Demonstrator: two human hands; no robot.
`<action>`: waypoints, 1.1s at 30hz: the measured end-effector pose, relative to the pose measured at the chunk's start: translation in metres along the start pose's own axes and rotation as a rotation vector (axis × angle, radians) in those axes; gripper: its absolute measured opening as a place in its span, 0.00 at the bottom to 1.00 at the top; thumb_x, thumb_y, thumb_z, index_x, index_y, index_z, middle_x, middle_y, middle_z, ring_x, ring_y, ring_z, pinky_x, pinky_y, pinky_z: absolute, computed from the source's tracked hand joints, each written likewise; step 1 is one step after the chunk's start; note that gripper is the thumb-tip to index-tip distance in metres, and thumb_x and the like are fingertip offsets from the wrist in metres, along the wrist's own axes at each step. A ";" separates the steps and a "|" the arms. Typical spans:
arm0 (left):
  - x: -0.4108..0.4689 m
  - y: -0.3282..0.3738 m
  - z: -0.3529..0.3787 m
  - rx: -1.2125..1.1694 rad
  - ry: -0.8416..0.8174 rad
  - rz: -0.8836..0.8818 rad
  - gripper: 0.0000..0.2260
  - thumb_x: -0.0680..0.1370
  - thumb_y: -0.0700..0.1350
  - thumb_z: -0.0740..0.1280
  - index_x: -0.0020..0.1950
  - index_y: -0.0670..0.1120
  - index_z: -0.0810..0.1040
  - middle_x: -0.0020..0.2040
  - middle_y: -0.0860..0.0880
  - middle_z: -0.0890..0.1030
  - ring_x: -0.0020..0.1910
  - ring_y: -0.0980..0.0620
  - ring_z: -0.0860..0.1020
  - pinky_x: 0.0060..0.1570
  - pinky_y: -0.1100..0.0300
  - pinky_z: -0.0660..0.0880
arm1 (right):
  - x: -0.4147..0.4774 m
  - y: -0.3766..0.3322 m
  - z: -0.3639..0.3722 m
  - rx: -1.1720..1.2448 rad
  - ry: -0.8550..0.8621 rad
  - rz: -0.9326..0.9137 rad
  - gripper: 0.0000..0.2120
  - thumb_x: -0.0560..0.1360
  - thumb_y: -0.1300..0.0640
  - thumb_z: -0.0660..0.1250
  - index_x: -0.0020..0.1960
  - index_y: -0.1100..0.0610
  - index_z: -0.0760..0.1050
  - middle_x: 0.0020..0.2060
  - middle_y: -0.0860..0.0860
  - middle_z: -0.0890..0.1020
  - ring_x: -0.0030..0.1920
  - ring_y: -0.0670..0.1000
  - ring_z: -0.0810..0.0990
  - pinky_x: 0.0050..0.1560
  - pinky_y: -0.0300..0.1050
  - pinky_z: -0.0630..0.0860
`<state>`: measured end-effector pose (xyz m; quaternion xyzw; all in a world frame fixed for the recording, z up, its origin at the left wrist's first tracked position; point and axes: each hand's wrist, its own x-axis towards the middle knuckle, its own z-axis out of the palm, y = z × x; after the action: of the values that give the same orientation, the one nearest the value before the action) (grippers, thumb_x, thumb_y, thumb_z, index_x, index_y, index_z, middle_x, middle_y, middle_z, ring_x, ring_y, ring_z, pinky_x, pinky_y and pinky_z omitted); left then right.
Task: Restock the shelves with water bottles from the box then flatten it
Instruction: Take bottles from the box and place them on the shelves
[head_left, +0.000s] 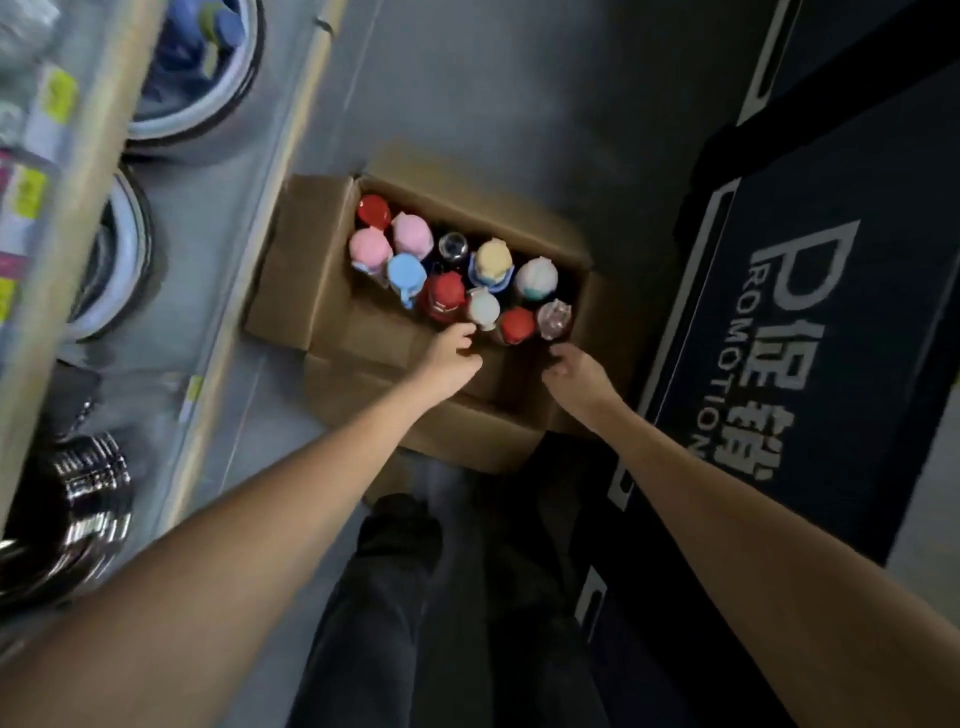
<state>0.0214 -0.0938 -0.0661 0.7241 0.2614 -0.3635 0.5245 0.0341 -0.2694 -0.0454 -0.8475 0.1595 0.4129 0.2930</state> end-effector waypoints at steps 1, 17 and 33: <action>0.020 -0.008 0.008 -0.014 -0.006 -0.012 0.23 0.78 0.36 0.62 0.73 0.45 0.64 0.70 0.43 0.70 0.64 0.44 0.73 0.57 0.58 0.70 | 0.021 0.008 0.005 0.010 -0.021 0.005 0.22 0.77 0.60 0.60 0.71 0.58 0.66 0.53 0.53 0.77 0.57 0.55 0.76 0.52 0.41 0.70; 0.218 -0.093 0.108 0.001 -0.145 -0.043 0.32 0.77 0.34 0.61 0.77 0.51 0.53 0.76 0.48 0.59 0.69 0.48 0.66 0.58 0.65 0.65 | 0.228 0.098 0.084 0.128 -0.037 0.013 0.33 0.75 0.65 0.59 0.76 0.48 0.55 0.46 0.56 0.76 0.50 0.55 0.76 0.52 0.42 0.70; 0.266 -0.106 0.125 -0.101 -0.160 -0.060 0.36 0.72 0.25 0.54 0.77 0.47 0.51 0.76 0.45 0.56 0.75 0.49 0.56 0.65 0.66 0.58 | 0.284 0.111 0.120 0.323 -0.053 -0.053 0.43 0.72 0.68 0.65 0.77 0.51 0.45 0.71 0.56 0.61 0.69 0.52 0.65 0.68 0.44 0.64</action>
<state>0.0681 -0.1804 -0.3624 0.6575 0.2582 -0.4220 0.5684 0.0771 -0.2887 -0.3697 -0.7821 0.1933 0.3963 0.4403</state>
